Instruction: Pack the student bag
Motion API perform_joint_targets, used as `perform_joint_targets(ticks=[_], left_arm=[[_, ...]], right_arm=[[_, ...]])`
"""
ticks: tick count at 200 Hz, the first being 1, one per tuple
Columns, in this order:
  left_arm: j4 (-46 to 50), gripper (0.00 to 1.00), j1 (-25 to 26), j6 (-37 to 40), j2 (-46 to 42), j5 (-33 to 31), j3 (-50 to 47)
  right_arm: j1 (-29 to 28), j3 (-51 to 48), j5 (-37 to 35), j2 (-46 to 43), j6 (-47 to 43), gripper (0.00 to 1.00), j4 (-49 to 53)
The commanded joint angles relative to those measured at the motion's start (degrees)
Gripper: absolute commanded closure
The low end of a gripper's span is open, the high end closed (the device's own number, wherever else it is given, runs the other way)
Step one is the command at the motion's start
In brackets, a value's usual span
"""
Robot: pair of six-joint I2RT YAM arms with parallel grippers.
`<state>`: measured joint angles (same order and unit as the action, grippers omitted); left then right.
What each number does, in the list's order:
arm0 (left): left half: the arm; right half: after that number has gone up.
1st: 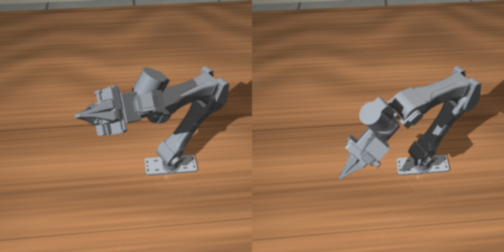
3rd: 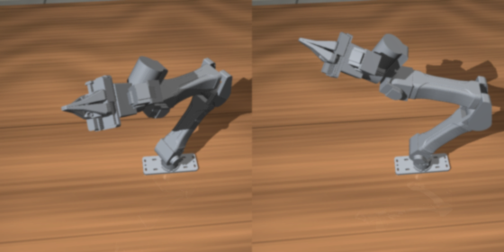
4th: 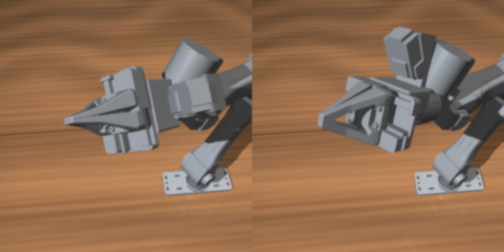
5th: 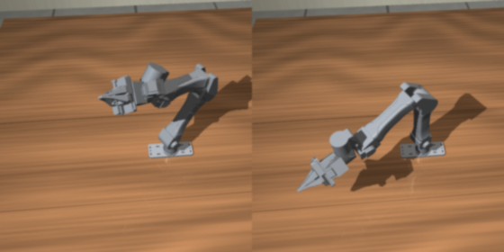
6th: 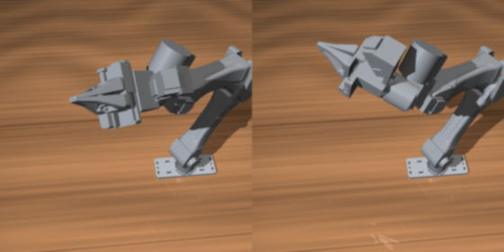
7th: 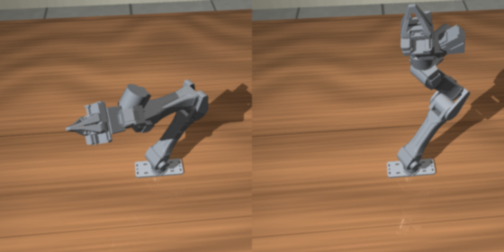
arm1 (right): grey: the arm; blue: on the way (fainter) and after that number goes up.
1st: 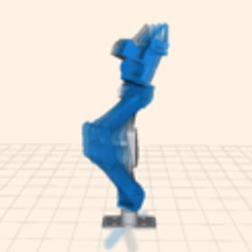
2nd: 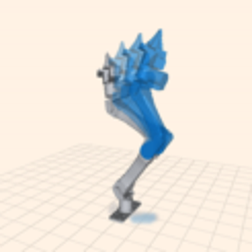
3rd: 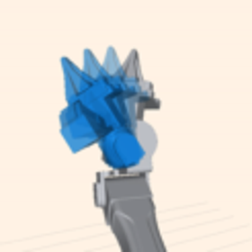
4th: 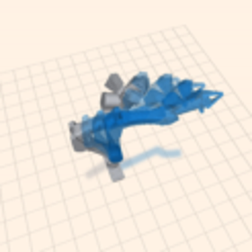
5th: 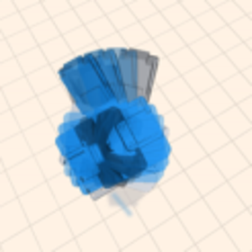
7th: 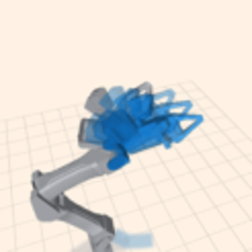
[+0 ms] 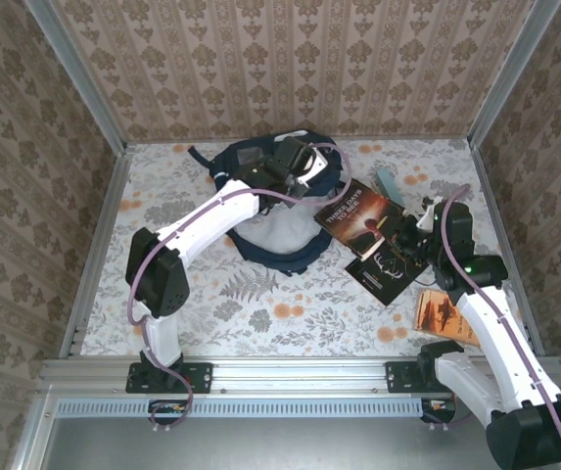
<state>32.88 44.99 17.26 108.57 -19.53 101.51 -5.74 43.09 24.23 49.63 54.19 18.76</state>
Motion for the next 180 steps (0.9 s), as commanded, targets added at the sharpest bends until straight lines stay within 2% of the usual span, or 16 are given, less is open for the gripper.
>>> perform_joint_targets(ticks=[1,15,46,67,112,147,180], left_arm=[[-8.6,0.95,-0.2,-4.3,-3.7,-4.8,0.9],[-8.8,0.98,0.5,-4.9,-3.5,-7.0,2.0],[-7.2,0.99,1.8,-6.4,-3.0,-16.4,5.4],[-4.6,1.00,1.9,-9.2,-4.6,-19.2,5.4],[1.7,1.00,2.6,-14.7,-10.5,-24.8,2.1],[4.6,1.00,3.2,-20.0,-16.0,-22.0,-3.0],[4.7,1.00,3.3,-22.1,-16.3,-17.1,-3.4]], right_arm=[[-1.4,-1.0,4.8,0.5,5.5,0.93,-10.2],[-3.2,-1.7,4.3,1.5,6.8,0.93,-12.1],[-9.1,-2.1,0.5,5.1,8.8,0.93,-14.7],[-12.2,-1.5,-1.4,9.0,9.8,0.93,-17.7],[-14.4,2.1,-1.6,17.4,10.5,0.94,-25.1],[-14.9,3.9,-1.6,22.2,10.3,0.93,-30.4],[-15.2,4.6,-0.5,24.2,11.3,0.92,-35.1]])
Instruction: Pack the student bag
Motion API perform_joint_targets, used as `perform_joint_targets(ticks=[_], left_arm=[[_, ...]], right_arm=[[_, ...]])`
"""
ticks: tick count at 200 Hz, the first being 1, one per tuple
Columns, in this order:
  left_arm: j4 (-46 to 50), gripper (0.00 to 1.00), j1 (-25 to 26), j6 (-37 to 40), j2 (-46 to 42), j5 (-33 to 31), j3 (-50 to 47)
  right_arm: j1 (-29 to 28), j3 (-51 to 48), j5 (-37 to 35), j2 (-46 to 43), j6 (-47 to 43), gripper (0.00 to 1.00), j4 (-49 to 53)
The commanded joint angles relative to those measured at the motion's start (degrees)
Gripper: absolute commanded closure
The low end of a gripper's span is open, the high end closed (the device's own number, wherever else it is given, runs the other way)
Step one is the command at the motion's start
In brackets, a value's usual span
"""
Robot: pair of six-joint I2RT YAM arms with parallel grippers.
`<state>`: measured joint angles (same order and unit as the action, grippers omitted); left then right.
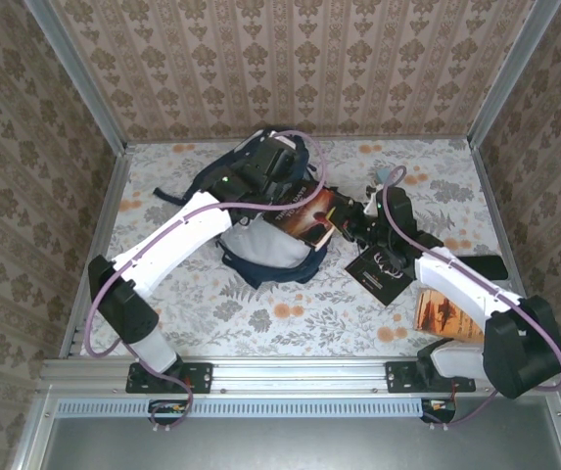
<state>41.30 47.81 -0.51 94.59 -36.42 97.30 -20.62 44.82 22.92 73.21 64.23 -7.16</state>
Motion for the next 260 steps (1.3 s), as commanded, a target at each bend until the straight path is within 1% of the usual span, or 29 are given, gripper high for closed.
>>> perform_joint_targets(ticks=[1,38,56,63,71,88,116,121,143,175,192,207,235,260], left_arm=[[-3.8,1.00,0.5,-4.3,-2.2,-0.1,0.9],[-4.3,1.00,0.4,-3.0,1.3,1.4,4.1],[-4.6,1.00,0.4,-2.6,2.3,1.8,5.1],[-4.6,1.00,0.4,-2.5,2.5,1.8,5.4],[-4.7,1.00,0.3,-2.4,2.6,1.7,5.5],[-4.4,1.00,0.0,-2.3,2.6,1.7,5.8],[-3.7,1.00,-0.6,-2.4,2.6,1.8,5.8],[-3.6,1.00,-0.7,-2.5,2.7,1.8,5.8],[-3.7,1.00,-1.0,-2.7,2.7,2.4,5.6],[-4.2,1.00,-1.2,-2.8,2.9,3.1,5.8],[-4.3,1.00,-1.2,-3.1,2.8,3.8,5.8],[-4.3,1.00,-1.2,-3.6,2.6,4.4,5.9],[-4.1,1.00,-1.2,-4.2,2.1,4.6,6.0],[-3.7,1.00,-1.8,-5.8,1.1,6.7,5.8]], right_arm=[[-0.4,2.9,0.8,0.7,1.3,0.92,-9.3],[-2.8,4.5,-0.6,2.9,0.7,0.92,-9.5],[-4.6,5.8,-2.0,5.5,0.3,0.92,-10.3],[-4.8,6.6,-1.7,6.1,0.8,0.92,-10.9],[-5.1,7.5,-1.0,8.6,1.3,0.92,-12.1],[-5.8,9.0,-1.7,9.7,0.9,0.92,-12.4],[-6.8,8.7,-5.6,6.9,-3.1,0.92,-8.9],[-6.8,8.2,-6.0,4.5,-3.6,0.92,-8.5],[-6.8,5.4,-6.4,0.1,-5.6,0.91,-7.3],[-6.8,1.8,-9.0,-5.6,-6.2,0.90,-3.7],[-6.8,1.3,-10.7,-6.3,-5.9,0.90,-1.7],[-6.8,2.1,-10.4,-4.2,-5.3,0.91,-1.4],[-7.6,4.8,-8.2,3.7,-1.8,0.92,-6.9],[-9.7,10.4,-11.9,12.1,0.4,0.93,-8.2]])
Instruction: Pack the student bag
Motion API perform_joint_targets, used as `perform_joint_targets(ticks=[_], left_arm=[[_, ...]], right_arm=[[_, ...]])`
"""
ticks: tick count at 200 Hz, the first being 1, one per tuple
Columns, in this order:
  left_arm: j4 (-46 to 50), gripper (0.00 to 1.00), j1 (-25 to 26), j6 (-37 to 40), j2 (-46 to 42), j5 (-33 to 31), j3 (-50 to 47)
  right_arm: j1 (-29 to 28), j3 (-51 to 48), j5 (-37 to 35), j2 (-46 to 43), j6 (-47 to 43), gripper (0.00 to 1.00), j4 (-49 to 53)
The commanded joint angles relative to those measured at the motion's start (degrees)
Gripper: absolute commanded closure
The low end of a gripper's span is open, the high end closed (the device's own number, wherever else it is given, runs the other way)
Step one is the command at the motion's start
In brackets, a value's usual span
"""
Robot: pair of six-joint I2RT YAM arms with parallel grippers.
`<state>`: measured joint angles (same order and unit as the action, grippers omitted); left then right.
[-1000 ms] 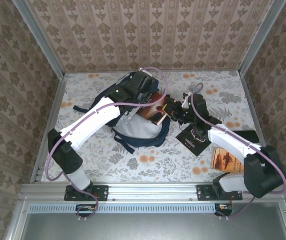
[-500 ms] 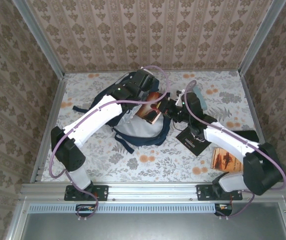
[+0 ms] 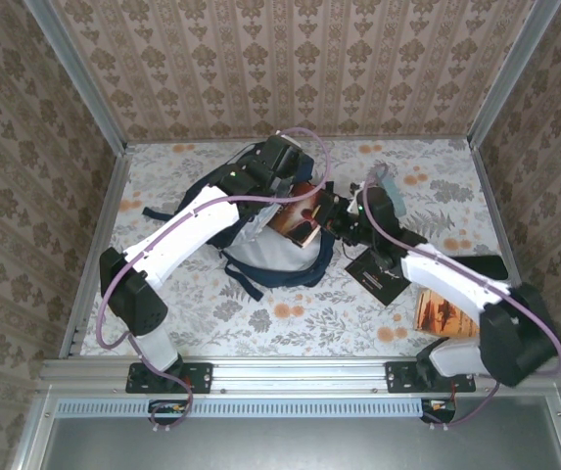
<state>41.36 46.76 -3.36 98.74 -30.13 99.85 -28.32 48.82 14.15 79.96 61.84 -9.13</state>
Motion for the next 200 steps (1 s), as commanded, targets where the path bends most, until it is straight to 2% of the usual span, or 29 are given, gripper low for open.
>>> perform_joint_targets(ticks=[1,70,110,126,146,168,200], left_arm=[[-3.8,1.00,-0.8,-3.1,-3.1,0.5,3.2],[-3.0,1.00,-5.1,-7.6,-6.3,9.0,1.0],[-2.8,1.00,-6.9,-8.7,-6.3,11.7,0.3],[-2.9,1.00,-7.7,-9.3,-6.2,12.7,0.0],[-3.0,1.00,-8.6,-9.6,-6.2,13.4,-0.4],[-3.1,1.00,-9.5,-9.9,-6.1,14.5,-1.0],[-3.2,1.00,-9.9,-10.1,-6.2,15.4,-1.5]], right_arm=[[-2.1,6.6,-3.3,5.7,2.9,0.93,-6.4],[-6.1,17.4,-7.9,25.5,10.9,0.92,-18.1],[-6.8,20.6,-9.2,32.8,14.9,0.90,-21.7],[-6.8,20.8,-7.6,34.7,14.9,0.89,-26.7],[-6.8,22.2,-1.5,36.3,12.5,0.89,-33.5],[-7.1,25.3,2.3,37.4,10.5,0.88,-32.9],[-6.9,28.0,1.7,40.4,11.1,0.86,-32.3]])
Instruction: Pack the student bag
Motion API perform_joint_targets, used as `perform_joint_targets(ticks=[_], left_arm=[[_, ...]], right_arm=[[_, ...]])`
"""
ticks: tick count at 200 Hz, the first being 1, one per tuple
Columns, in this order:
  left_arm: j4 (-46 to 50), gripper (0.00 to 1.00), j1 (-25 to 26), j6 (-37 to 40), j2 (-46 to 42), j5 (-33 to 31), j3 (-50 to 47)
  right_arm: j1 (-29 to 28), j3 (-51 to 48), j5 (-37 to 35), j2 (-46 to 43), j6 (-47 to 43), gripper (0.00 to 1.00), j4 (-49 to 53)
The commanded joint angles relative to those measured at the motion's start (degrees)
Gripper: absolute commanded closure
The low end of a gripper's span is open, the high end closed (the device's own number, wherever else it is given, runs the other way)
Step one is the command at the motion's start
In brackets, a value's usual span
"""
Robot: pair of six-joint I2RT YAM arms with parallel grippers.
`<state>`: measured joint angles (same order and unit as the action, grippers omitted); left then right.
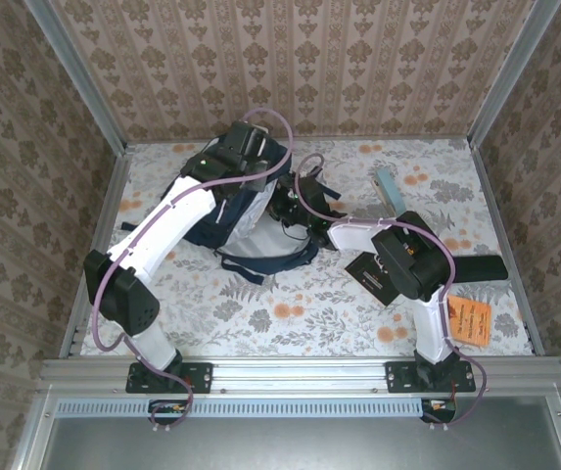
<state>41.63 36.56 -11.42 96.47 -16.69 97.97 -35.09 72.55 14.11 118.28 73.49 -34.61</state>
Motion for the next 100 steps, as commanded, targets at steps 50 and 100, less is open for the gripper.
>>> perform_joint_targets(ticks=[50,100], left_arm=[[-4.4,1.00,-0.4,-2.5,-5.1,3.5,-0.9],[-5.0,1.00,-1.4,-3.1,-6.0,4.1,-2.7]], right_arm=[[-0.2,8.5,0.8,6.2,1.3,0.80,-5.1],[1.2,3.1,-1.5,0.4,0.2,0.39,3.1]])
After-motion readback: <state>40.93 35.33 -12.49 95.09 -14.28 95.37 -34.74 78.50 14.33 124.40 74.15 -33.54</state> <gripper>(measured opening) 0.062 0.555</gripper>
